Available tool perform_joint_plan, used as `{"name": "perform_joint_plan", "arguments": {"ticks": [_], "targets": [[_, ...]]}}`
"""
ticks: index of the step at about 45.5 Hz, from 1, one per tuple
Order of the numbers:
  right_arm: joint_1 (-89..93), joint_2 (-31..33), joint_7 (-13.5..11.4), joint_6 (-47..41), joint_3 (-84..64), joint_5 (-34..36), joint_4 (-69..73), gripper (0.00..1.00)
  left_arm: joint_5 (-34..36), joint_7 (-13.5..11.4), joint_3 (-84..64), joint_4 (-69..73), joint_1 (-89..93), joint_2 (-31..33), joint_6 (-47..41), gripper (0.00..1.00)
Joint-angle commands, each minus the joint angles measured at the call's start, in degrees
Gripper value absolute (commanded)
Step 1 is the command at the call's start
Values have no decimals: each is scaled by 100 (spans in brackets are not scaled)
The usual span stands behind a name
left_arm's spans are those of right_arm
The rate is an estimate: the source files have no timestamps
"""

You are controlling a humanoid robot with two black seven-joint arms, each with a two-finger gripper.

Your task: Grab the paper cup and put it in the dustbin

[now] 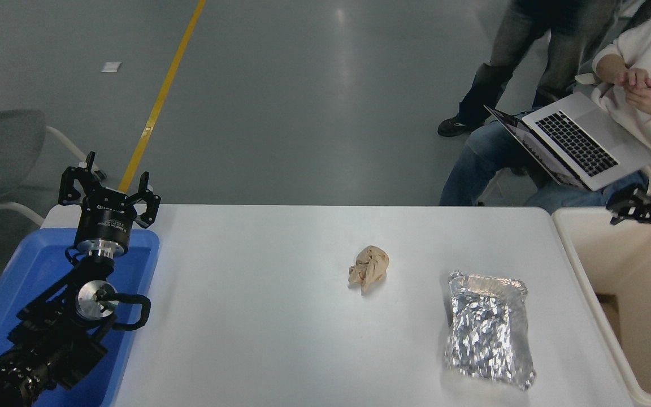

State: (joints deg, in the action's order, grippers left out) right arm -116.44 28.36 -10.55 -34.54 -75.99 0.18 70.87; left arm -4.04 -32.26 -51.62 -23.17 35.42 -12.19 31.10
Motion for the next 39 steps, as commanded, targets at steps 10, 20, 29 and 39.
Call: {"name": "perform_joint_plan", "arguments": {"ticks": [10, 20, 29, 39], "targets": [[-1240, -1174, 0, -1046, 532, 70, 577, 100, 0, 0, 3, -3, 0, 6, 1, 99], [-1460, -1166, 0, -1046, 304, 35, 568, 100, 0, 0, 3, 6, -9, 6, -8, 99], [-1522, -1157, 0, -1046, 181, 96, 542, 100, 0, 0, 3, 6, -9, 6, -8, 99], [-1513, -1122, 9, -1046, 207, 105, 542, 100, 0, 0, 3, 6, -9, 6, -8, 99]]}}
